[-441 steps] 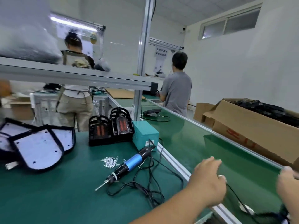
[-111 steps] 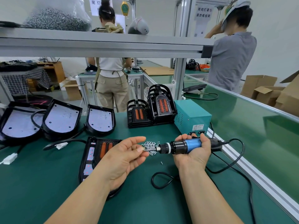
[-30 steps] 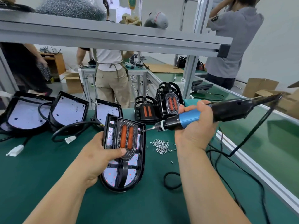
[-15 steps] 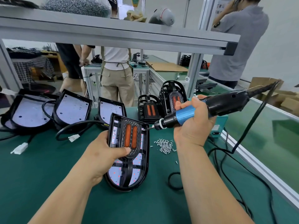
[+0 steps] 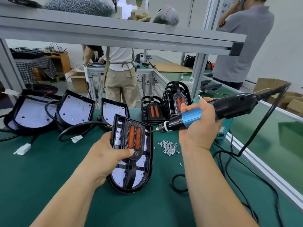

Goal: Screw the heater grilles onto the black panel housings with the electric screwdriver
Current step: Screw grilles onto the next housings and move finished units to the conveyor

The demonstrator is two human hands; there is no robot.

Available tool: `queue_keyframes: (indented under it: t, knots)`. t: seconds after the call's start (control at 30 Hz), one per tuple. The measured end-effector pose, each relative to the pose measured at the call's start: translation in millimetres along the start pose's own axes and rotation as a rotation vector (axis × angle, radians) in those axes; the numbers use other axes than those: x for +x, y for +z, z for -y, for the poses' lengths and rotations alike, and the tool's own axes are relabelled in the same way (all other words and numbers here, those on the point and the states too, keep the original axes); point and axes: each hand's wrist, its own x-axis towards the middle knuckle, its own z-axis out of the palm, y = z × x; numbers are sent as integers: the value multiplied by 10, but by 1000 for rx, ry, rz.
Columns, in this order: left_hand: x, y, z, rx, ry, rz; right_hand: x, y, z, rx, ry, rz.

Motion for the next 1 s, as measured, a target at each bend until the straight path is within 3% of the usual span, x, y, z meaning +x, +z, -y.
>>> queue_keyframes:
  t: [0.33, 0.43, 0.53, 0.63, 0.73, 0.83, 0.9, 1.0]
  knots:
    - [26, -99, -19, -28, -188, 106, -14, -72, -20, 4, 85, -54]
    - [-54, -161, 38, 33, -299, 140, -10, -113, -39, -8, 175, -51]
    - [-139, -251, 48, 200, -290, 120, -19, -176, -58, -19, 258, -64]
    - [-209, -402, -90, 620, -202, -63, -51, -206, -77, -2, 303, -107]
    - [-205, -385, -249, 795, 218, -284, -48, -201, -72, 31, 331, -131]
    - [-142, -130, -332, 841, 467, -123, -46, -187, -47, 80, 357, -142]
    - [-97, 24, -284, 875, 488, -65, -47, -183, -31, 102, 373, -142]
    - [-40, 104, -182, 932, 509, -113, -38, -185, -19, 111, 373, -139]
